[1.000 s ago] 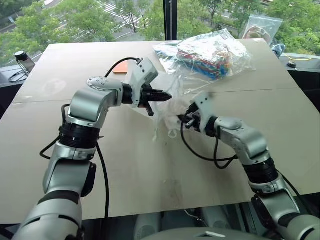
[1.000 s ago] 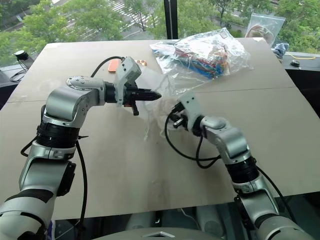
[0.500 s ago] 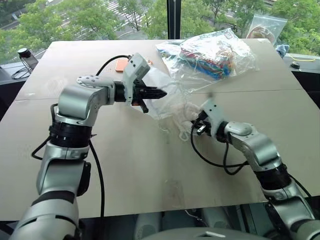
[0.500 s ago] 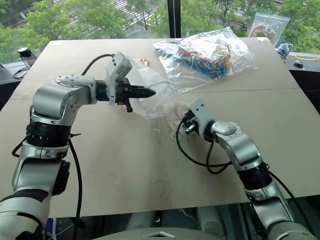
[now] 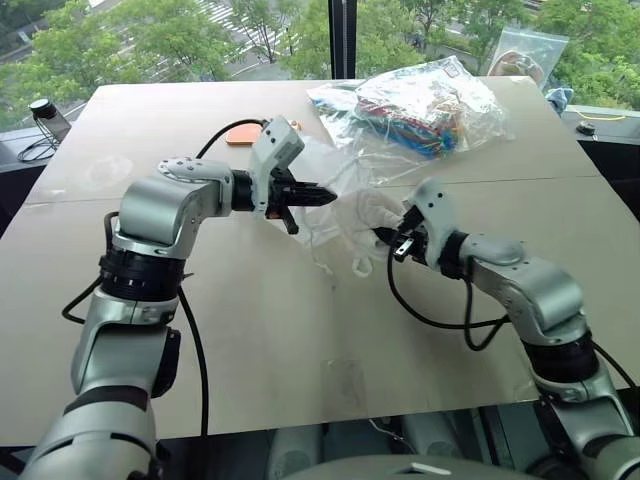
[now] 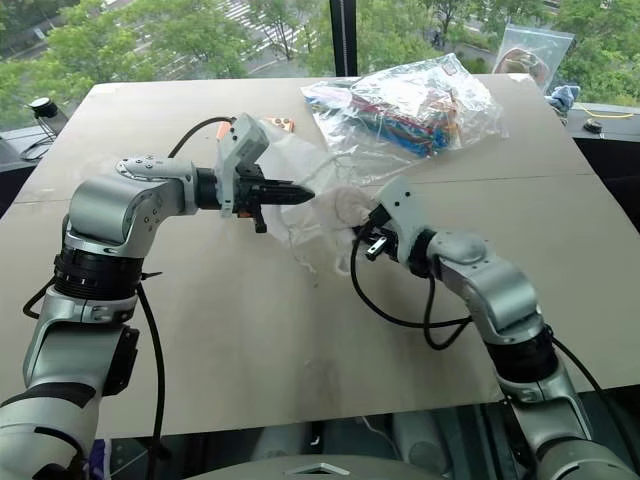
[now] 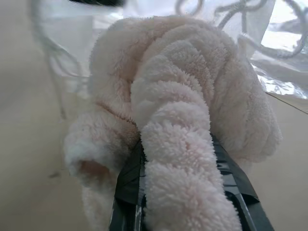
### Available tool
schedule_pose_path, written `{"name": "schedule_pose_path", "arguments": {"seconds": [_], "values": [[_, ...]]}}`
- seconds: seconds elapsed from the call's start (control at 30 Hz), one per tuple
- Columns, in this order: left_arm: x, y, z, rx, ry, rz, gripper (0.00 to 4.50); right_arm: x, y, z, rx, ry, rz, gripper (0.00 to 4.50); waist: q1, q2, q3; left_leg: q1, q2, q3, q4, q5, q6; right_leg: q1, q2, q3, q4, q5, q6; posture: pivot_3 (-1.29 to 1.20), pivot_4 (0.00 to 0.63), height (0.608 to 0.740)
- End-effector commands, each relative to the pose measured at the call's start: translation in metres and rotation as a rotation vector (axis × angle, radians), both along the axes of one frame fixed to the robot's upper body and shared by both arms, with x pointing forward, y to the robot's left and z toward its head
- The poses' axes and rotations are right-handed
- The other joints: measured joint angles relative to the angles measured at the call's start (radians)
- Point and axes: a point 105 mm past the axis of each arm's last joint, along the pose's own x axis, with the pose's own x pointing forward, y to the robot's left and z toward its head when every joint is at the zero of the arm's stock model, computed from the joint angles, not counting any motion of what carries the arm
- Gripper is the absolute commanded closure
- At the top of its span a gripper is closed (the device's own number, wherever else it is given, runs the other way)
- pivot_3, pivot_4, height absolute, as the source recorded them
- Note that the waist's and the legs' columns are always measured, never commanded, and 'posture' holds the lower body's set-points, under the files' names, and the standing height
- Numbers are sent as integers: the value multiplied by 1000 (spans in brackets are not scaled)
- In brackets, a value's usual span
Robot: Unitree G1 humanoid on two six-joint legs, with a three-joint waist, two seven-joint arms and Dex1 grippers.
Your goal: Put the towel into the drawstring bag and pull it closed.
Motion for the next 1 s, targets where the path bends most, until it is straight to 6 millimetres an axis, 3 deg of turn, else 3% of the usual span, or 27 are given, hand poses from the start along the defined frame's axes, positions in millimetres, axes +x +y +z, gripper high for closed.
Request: {"name": "schedule_pose_path", "arguments": {"seconds": [0.03, 0.23, 0.33, 0.43, 0.6, 0.7, 0.83, 0.93, 1.0], "values": [[-7, -4, 17, -20, -57, -35, 4500, 9, 10, 4, -16, -50, -16, 4334, 0, 0, 0, 0, 0, 0, 0, 0, 0, 0, 0, 0, 0, 0, 0, 0, 150, 740], [-14, -8, 3, 30, -70, -64, 4500, 9, 31, 2, -76, -87, 76, 4334, -2, 0, 0, 0, 0, 1, 0, 0, 0, 0, 0, 1, 0, 0, 0, 0, 150, 740], [-17, -12, -1, 25, -66, -77, 4500, 1, 49, 9, 16, -84, 189, 4334, -1, 0, 0, 0, 0, 0, 0, 0, 0, -1, 0, 0, 1, 0, 0, 0, 150, 740], [-19, -17, -4, 17, -61, -83, 4500, -1, 56, 16, 24, -156, 248, 4334, 0, 0, 0, 0, 0, 0, 0, 0, 0, -1, 0, 0, 1, 0, 0, 0, 150, 740], [-16, -14, -4, 1, -52, -52, 4500, -27, 61, 29, 68, -252, 406, 4334, 2, 0, 0, 0, 0, 0, 0, 0, 0, -1, -1, 0, 1, 0, 0, 0, 150, 740], [-18, -16, -6, -7, -23, -64, 4500, -20, 61, 31, 37, -339, 386, 4334, -1, 0, 0, 0, 0, 0, 1, 0, 0, -1, -1, 0, 2, 0, 0, 0, 150, 740], [-26, -22, -12, -6, 14, -103, 4500, 4, 59, 32, 16, -410, 274, 4334, -3, 0, 0, 1, 0, 1, 1, 0, 0, -1, 0, 1, 5, 0, 0, 0, 150, 740], [-36, -25, -18, -11, 56, -128, 4500, 24, 49, 34, 225, -369, 141, 4334, -4, 0, 0, 1, 0, 0, 2, 0, 0, -2, 0, 1, 6, 0, 0, 0, 150, 740], [-37, -24, -19, -22, 76, -120, 4500, 23, 46, 30, 304, -349, 141, 4334, -2, 0, 0, 1, 0, 1, 2, 0, 0, -2, 0, 2, 6, 0, 0, 0, 150, 740]]}}
